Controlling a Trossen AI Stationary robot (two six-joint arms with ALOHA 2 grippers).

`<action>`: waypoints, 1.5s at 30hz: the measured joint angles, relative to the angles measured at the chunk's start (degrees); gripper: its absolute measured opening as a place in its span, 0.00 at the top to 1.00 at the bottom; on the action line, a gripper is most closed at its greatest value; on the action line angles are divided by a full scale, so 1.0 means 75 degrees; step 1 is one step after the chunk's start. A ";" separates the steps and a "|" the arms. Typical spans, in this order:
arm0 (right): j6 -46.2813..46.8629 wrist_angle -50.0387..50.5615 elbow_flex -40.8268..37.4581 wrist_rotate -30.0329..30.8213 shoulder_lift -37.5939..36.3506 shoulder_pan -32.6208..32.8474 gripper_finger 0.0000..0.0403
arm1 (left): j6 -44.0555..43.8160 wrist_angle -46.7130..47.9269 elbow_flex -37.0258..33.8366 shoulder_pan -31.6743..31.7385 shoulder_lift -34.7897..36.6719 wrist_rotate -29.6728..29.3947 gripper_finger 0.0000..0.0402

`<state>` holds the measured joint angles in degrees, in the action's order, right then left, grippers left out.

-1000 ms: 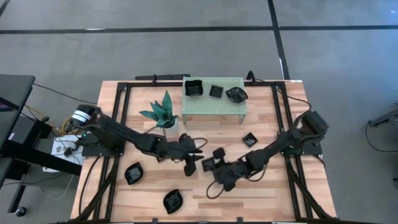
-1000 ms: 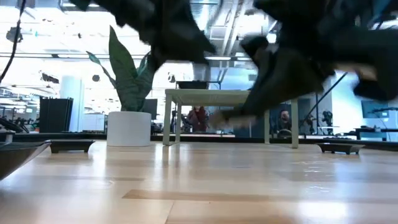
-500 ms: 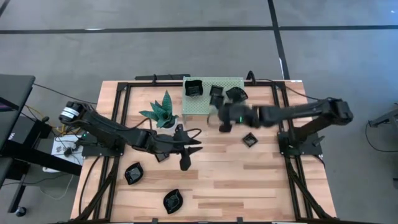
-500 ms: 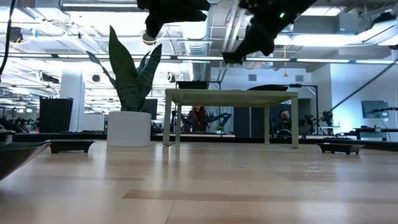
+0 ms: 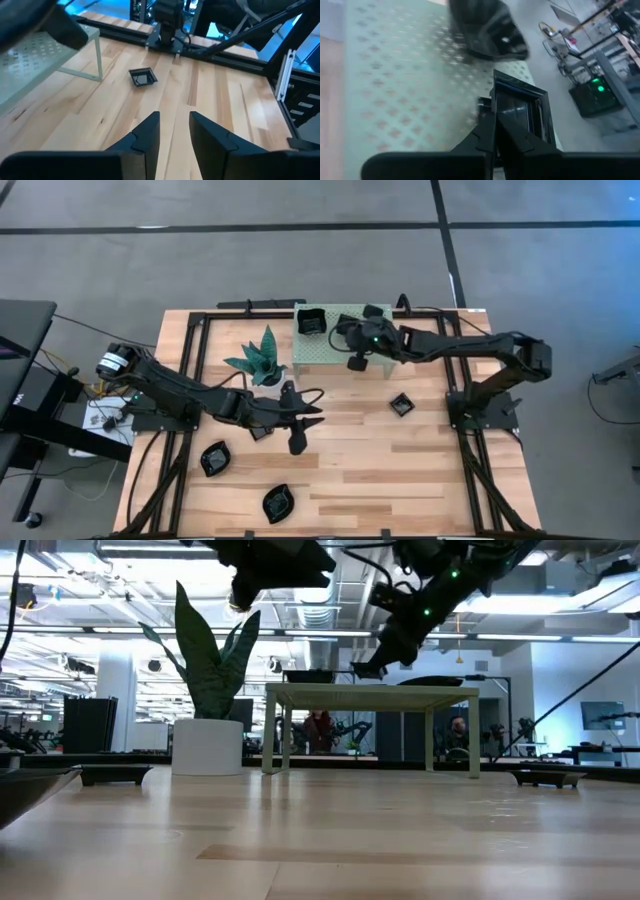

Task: Pick & Place Mini shaped plates
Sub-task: Stack the square plate on top of the other square plate on the shelf

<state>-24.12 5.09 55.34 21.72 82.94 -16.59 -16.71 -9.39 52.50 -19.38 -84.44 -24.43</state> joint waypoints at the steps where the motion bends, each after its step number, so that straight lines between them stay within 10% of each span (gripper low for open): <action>1: -0.0018 0.0002 0.0000 0.0004 -0.0004 -0.0040 0.98 | -0.0004 0.0007 -0.0025 0.0000 0.0000 0.0000 0.74; 18: -0.0089 0.0229 -0.0001 0.0096 -0.0060 0.0034 0.80 | -0.0032 -0.0131 -0.0078 -0.0003 -0.0003 0.0000 0.74; 29: -0.0086 0.3160 0.1584 0.0763 -0.1907 0.2707 0.77 | 0.0336 -0.0132 -0.0070 -0.0318 -0.0060 0.0071 0.74; 36: 0.1952 0.4640 0.0612 0.0575 -0.3559 0.3890 0.77 | 0.0365 -0.0028 0.0117 -0.0640 -0.0949 -0.0177 0.73; 45: 0.1971 -0.0727 -0.3328 0.0511 -0.4212 0.4575 0.77 | -0.2471 0.4086 0.0284 -0.0787 -0.1343 0.0022 0.64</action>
<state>-9.33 -0.37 30.38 25.55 51.35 17.72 -35.25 21.25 54.63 -25.28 -94.52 -24.26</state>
